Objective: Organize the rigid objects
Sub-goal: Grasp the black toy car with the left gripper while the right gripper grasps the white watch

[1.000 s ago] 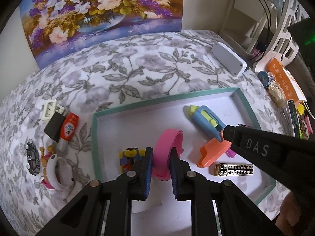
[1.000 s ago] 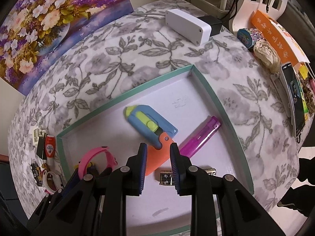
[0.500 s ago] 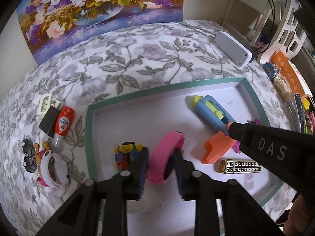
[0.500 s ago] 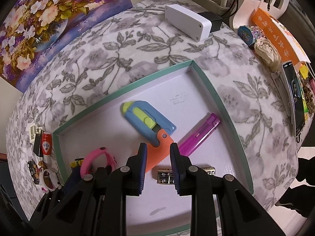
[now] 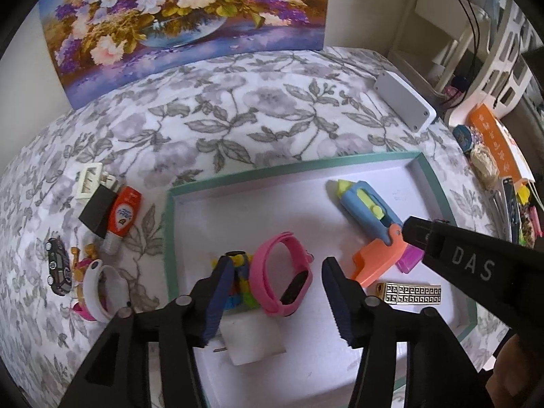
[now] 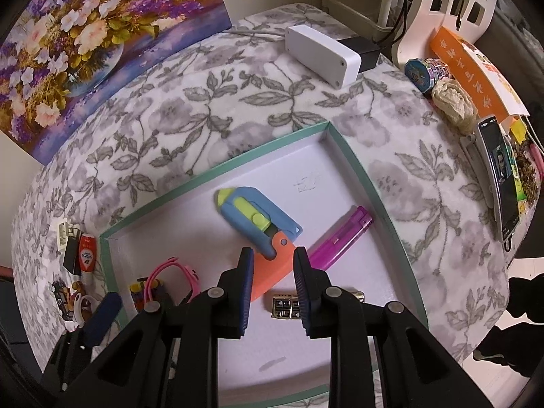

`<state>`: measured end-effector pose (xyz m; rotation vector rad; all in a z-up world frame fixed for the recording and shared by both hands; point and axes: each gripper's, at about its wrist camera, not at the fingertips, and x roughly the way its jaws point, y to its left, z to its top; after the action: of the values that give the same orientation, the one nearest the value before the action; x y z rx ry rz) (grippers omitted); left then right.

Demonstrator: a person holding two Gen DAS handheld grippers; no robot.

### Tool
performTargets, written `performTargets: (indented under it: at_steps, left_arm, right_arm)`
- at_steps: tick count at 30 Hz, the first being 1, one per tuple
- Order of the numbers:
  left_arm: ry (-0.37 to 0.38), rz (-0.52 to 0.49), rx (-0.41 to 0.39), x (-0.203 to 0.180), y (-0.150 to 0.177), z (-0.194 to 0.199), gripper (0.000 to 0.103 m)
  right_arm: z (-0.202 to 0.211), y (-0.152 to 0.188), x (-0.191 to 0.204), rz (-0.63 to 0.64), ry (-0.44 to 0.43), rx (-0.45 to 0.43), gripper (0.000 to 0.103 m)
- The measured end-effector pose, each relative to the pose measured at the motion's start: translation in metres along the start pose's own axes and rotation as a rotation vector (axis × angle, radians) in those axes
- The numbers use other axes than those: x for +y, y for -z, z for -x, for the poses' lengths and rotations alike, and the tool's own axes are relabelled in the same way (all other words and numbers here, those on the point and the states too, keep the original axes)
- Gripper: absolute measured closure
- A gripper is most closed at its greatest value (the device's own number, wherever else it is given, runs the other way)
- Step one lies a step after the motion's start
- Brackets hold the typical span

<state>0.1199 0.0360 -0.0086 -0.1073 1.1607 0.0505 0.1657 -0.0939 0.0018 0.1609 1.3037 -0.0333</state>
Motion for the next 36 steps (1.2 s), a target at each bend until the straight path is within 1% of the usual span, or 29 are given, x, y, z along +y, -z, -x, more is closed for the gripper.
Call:
performTargets:
  at_steps: [3, 8, 11, 13, 16, 18, 19, 20, 22, 24, 26, 27, 28, 30, 32, 33, 34, 36]
  left_arm:
    - [-0.008, 0.027, -0.002, 0.009, -0.003, 0.004, 0.040]
    - [-0.037, 0.094, -0.024, 0.032, -0.008, 0.014, 0.031]
    - [-0.073, 0.153, -0.036, 0.052, -0.010, 0.020, 0.023]
    - [-0.088, 0.192, -0.046, 0.067, -0.011, 0.024, 0.021]
    - [-0.093, 0.268, -0.054, 0.093, -0.011, 0.028, 0.016]
    - [-0.092, 0.315, -0.059, 0.108, -0.011, 0.031, 0.012]
    - [-0.092, 0.356, -0.063, 0.121, -0.010, 0.033, 0.010]
    - [-0.092, 0.379, -0.066, 0.128, -0.009, 0.034, 0.007]
    - [-0.093, 0.425, -0.071, 0.144, -0.007, 0.037, 0.005]
    - [-0.101, 0.469, -0.074, 0.160, -0.004, 0.040, 0.000]
    - [-0.115, 0.506, -0.079, 0.172, -0.001, 0.041, 0.000]
    - [-0.120, 0.520, -0.081, 0.176, 0.001, 0.042, 0.000]
    - [-0.125, 0.539, -0.084, 0.182, 0.004, 0.043, 0.000]
    - [-0.139, 0.569, -0.089, 0.191, 0.008, 0.046, 0.000]
    - [-0.173, 0.592, -0.096, 0.200, 0.013, 0.048, 0.000]
    - [-0.184, 0.599, -0.098, 0.203, 0.014, 0.049, 0.000]
    - [-0.202, 0.612, -0.104, 0.209, 0.016, 0.051, 0.000]
    - [-0.215, 0.631, -0.112, 0.216, 0.020, 0.054, 0.000]
  right_arm:
    - [0.000, 0.000, 0.000, 0.001, 0.002, 0.002, 0.078]
    - [-0.003, 0.001, 0.002, 0.011, 0.011, 0.012, 0.078]
    - [-0.004, 0.002, 0.008, 0.032, 0.019, 0.015, 0.078]
    - [-0.004, 0.004, 0.013, 0.049, 0.022, 0.015, 0.078]
    - [-0.002, 0.007, 0.022, 0.073, 0.030, 0.007, 0.076]
    - [0.001, 0.010, 0.030, 0.088, 0.032, -0.003, 0.071]
    - [0.001, 0.012, 0.034, 0.096, 0.029, -0.007, 0.066]
    - [0.003, 0.014, 0.039, 0.111, 0.023, -0.015, 0.065]
    - [0.007, 0.019, 0.053, 0.148, 0.006, -0.032, 0.063]
    - [0.010, 0.024, 0.065, 0.175, -0.012, -0.044, 0.055]
    - [0.013, 0.031, 0.080, 0.208, -0.035, -0.059, 0.040]
    - [0.014, 0.035, 0.088, 0.227, -0.043, -0.067, 0.037]
    - [0.015, 0.038, 0.093, 0.243, -0.047, -0.073, 0.035]
    - [0.016, 0.046, 0.107, 0.288, -0.055, -0.083, 0.034]
    - [0.016, 0.054, 0.120, 0.323, -0.070, -0.088, 0.033]
    - [0.016, 0.057, 0.124, 0.333, -0.079, -0.089, 0.031]
    - [0.016, 0.060, 0.129, 0.343, -0.090, -0.090, 0.026]
    - [0.015, 0.065, 0.137, 0.365, -0.109, -0.096, 0.024]
